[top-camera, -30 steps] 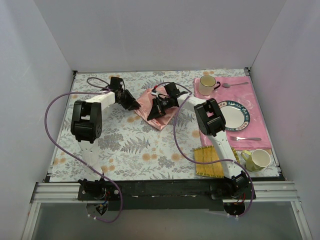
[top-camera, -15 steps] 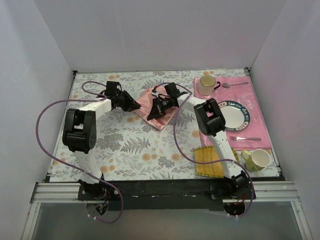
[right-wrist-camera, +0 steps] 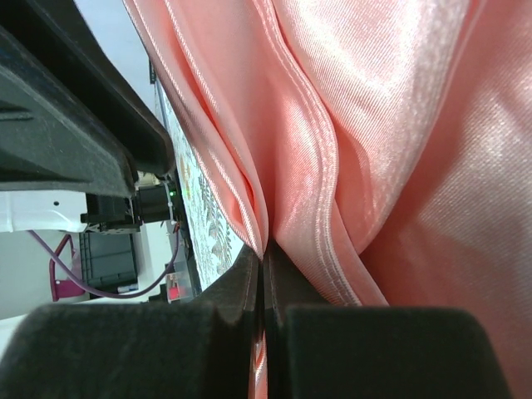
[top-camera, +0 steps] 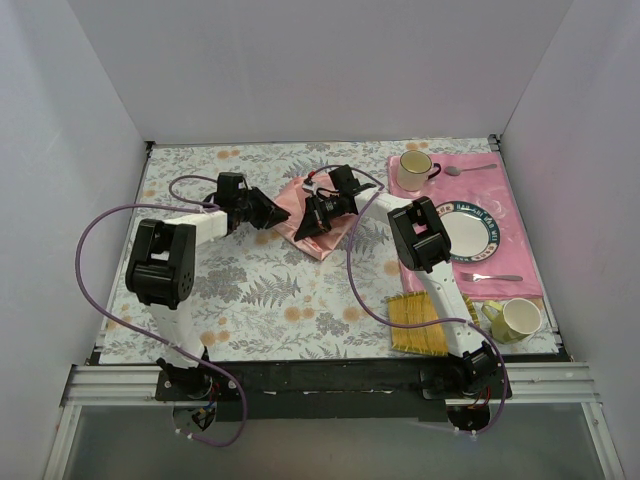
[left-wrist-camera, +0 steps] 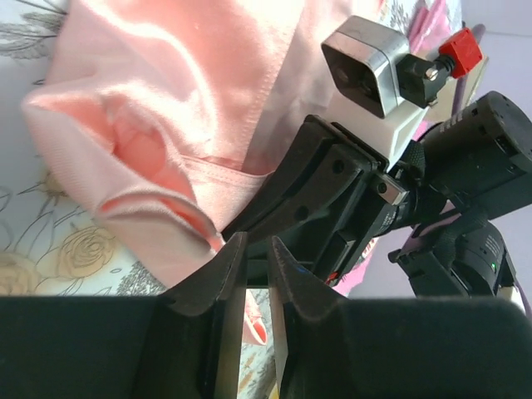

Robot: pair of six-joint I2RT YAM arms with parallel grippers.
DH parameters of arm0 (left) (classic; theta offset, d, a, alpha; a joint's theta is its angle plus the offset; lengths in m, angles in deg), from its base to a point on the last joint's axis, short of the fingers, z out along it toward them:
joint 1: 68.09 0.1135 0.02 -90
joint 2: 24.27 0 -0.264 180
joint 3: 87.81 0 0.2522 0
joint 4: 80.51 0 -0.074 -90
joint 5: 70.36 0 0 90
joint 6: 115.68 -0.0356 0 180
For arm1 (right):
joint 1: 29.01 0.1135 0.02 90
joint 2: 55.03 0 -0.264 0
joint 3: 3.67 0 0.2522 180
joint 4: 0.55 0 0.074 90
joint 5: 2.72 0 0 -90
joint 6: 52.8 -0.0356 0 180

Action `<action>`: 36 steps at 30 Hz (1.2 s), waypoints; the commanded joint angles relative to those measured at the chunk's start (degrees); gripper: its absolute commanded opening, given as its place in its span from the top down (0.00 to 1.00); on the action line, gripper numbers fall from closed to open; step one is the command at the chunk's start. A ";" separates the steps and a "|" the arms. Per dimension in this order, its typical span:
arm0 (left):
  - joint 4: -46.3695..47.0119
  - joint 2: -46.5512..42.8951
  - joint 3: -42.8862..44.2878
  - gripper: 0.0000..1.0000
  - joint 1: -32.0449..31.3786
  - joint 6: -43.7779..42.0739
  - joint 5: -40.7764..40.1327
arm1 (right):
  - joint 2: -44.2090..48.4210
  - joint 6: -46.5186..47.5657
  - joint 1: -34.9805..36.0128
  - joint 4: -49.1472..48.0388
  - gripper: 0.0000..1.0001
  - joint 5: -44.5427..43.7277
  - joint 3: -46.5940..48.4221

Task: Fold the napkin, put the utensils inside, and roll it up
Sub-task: Roll the napkin with the utensil

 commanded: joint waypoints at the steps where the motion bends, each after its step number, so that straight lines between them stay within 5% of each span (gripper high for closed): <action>1: -10.06 -8.88 -0.01 0.84 0.11 -3.04 -8.13 | -2.47 3.08 -1.30 2.50 0.99 -5.31 0.04; 5: -14.67 -11.00 -0.80 0.82 1.07 -2.43 -12.54 | -2.55 3.08 -1.39 2.59 0.99 -5.31 0.39; 14: -14.42 -5.20 1.22 0.84 0.99 -0.94 -8.15 | -2.99 3.16 -1.39 3.03 0.99 -5.13 1.00; 22: -0.46 -2.12 -1.07 0.88 0.20 2.76 -2.79 | -3.26 3.25 -1.39 2.76 0.99 -4.87 0.56; 36: 5.53 5.79 1.49 0.89 -0.33 3.11 -1.73 | -3.52 4.04 -1.48 3.64 0.99 -4.60 0.56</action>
